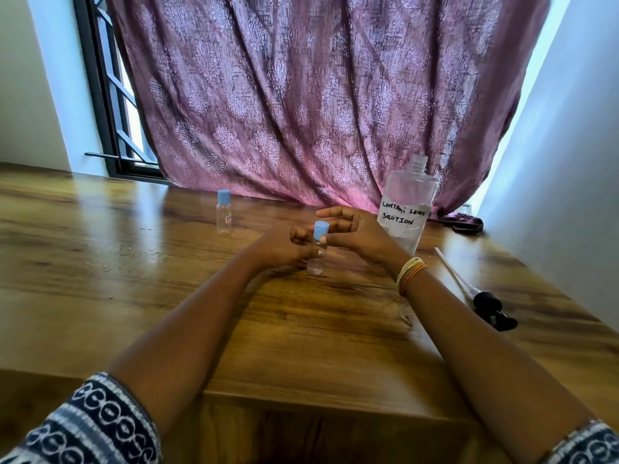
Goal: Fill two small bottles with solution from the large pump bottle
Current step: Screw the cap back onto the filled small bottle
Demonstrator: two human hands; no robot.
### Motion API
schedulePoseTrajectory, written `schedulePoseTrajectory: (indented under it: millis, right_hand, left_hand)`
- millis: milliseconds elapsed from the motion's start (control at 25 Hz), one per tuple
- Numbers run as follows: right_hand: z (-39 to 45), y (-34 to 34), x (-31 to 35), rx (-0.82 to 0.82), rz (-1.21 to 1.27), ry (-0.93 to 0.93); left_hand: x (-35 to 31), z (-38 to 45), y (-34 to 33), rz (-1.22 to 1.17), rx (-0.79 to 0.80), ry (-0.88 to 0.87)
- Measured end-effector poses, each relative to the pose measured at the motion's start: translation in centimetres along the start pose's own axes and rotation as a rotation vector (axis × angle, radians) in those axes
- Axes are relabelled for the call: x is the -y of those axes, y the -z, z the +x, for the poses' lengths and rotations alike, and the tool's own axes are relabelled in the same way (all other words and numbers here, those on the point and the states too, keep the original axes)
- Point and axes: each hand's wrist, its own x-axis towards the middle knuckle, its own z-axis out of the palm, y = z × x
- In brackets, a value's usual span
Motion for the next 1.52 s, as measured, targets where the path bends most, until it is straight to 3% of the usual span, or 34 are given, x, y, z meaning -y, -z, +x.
schedulePoseTrajectory:
  millis: [160,360,640,880,1320,1520]
  right_hand:
    - [0.1,0.0,-0.3,-0.062,-0.061,-0.014]
    - [0.1,0.5,-0.2,0.114,0.172,-0.049]
    - [0.1,-0.5,-0.8,-0.124,-0.04,0.047]
    - [0.2,0.0,-0.4,0.144,0.15,-0.02]
    - [-0.2,-1.1,-0.2,-0.135,-0.025,0.07]
    - [-0.5,-0.6,-0.5,0.09,-0.178,-0.106]
  left_hand:
    - [0.0,0.1,0.1,0.022,-0.008,0.012]
    - [-0.1,0.0,0.1,0.061,-0.016,0.0]
    - [0.0,0.0,0.0,0.011,-0.009,0.03]
    - [-0.2,-0.2,0.0,0.033,-0.015,0.003]
    - [0.2,-0.1,-0.5,-0.008,-0.071,0.011]
    - [0.4,-0.3,-0.4,-0.033,0.054,0.056]
